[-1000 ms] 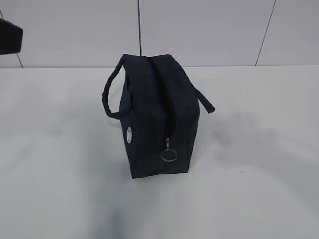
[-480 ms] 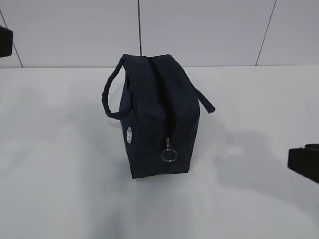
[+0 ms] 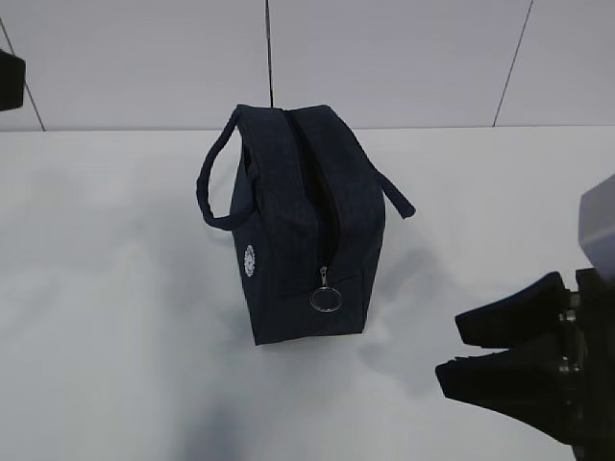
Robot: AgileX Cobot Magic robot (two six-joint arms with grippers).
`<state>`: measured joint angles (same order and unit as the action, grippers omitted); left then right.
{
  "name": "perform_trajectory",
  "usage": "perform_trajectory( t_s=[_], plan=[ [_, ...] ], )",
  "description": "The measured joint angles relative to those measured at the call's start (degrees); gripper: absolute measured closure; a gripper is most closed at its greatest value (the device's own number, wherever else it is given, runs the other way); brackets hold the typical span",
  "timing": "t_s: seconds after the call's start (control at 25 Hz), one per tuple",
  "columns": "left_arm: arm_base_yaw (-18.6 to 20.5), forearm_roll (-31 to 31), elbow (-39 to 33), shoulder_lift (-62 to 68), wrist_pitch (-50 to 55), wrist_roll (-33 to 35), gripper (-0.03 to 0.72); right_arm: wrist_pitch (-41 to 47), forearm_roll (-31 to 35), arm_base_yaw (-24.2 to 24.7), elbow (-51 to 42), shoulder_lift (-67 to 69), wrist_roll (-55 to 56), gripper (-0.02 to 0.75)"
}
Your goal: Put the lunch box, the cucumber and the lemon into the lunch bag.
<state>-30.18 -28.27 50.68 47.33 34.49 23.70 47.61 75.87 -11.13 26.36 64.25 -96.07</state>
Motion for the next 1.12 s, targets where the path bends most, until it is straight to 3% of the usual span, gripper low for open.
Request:
perform_trajectory(
  t_s=[0.2, 0.4, 0.68, 1.12],
  plan=[
    [0.00, 0.00, 0.00, 0.00, 0.00, 0.00, 0.370, -1.70, 7.88, 0.00, 0.33, 8.62, -20.98, 0.237],
    [0.00, 0.00, 0.00, 0.26, 0.00, 0.00, 0.370, 2.41, 16.67, 0.00, 2.98, 17.50, -33.50, 0.233],
    [0.00, 0.00, 0.00, 1.38, -0.10, 0.00, 0.381, 8.65, 25.14, 0.00, 8.42, 30.72, -35.11, 0.232],
    [0.00, 0.00, 0.00, 4.74, -0.10, 0.00, 0.400, 13.56, 27.42, 0.00, 10.51, 43.06, -42.64, 0.181]
  ],
)
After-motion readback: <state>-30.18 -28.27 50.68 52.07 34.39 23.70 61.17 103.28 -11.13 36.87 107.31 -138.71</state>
